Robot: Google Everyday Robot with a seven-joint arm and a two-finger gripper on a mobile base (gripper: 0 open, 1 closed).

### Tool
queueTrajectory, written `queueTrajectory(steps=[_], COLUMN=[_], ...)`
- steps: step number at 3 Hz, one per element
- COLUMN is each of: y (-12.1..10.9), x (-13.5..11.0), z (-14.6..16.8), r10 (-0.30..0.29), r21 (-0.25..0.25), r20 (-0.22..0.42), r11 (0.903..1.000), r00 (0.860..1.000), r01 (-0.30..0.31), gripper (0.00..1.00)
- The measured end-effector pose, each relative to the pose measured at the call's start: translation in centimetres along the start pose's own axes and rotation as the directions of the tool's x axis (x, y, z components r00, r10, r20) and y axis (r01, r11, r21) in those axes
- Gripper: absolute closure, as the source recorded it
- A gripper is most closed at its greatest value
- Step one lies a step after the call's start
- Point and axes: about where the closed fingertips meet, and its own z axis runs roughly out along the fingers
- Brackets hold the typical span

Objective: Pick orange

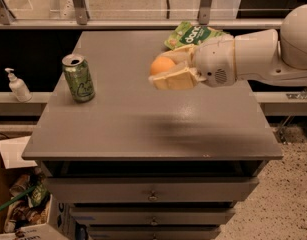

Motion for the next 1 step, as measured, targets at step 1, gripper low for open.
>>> queueTrajectory(steps=[1], y=[-0.02], x=[-0.03], z=[-0.01], r10=[0.001], r21=[0.0], r20=[0.0], r11=[1.0], r00=[1.0], r01=[-0.001], gripper=[1.0])
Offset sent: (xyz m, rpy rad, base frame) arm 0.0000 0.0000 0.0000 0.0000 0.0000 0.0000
